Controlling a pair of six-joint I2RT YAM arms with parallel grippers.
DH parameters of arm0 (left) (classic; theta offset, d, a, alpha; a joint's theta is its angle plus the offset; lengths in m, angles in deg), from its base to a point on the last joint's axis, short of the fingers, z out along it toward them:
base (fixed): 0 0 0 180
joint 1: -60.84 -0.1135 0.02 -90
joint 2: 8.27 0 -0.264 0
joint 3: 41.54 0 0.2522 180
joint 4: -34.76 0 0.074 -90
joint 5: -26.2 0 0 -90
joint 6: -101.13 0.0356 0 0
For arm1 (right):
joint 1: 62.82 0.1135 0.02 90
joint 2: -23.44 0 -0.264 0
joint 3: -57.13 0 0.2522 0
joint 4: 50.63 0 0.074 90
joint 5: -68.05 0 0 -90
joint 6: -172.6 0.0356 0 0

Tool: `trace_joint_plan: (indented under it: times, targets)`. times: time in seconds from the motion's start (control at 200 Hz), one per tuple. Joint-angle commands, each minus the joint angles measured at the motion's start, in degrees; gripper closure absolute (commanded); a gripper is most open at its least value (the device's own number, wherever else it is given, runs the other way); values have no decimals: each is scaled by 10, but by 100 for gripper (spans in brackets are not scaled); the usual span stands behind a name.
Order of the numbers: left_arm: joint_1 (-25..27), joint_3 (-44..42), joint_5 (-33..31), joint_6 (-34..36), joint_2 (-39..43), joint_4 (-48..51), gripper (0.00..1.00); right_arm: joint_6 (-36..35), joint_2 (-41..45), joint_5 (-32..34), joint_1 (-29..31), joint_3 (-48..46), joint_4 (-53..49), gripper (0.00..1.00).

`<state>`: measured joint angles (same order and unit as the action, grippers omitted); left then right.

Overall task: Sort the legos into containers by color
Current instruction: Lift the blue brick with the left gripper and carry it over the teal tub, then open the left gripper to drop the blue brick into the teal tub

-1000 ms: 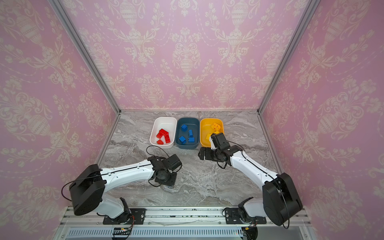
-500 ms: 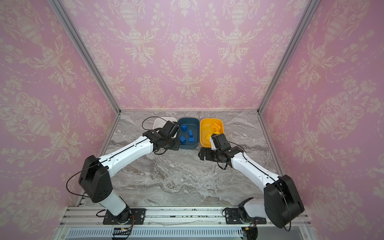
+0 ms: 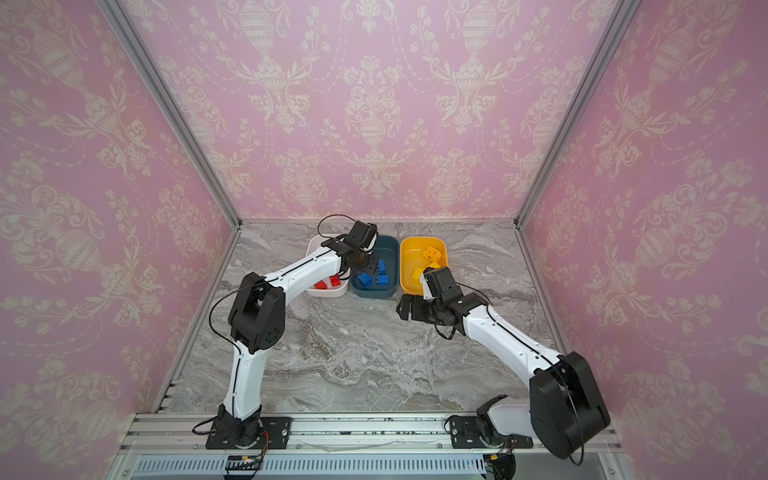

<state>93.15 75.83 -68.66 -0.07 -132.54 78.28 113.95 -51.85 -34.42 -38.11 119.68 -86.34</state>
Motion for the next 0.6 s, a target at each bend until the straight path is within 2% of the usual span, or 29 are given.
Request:
trace_joint_plan:
  times: [0.0, 0.05, 0.155, 0.41, 0.59]
  targets:
    - [-1, 21, -5, 20, 0, 5, 35, 2, 12, 0, -4, 14, -14, 0]
    - [-1, 18, -6, 21, 3, 2, 29, 4, 10, -2, -4, 14, -12, 0]
    - [-1, 8, -9, 20, 13, -4, 23, 4, 2, -4, -4, 16, -7, 0]
    - [-1, -28, -10, 18, 52, -24, 19, -1, -4, 2, -4, 25, -11, 0]
    - [-1, -100, -14, 14, 117, -66, 17, -14, -6, 16, -6, 35, -23, 0]
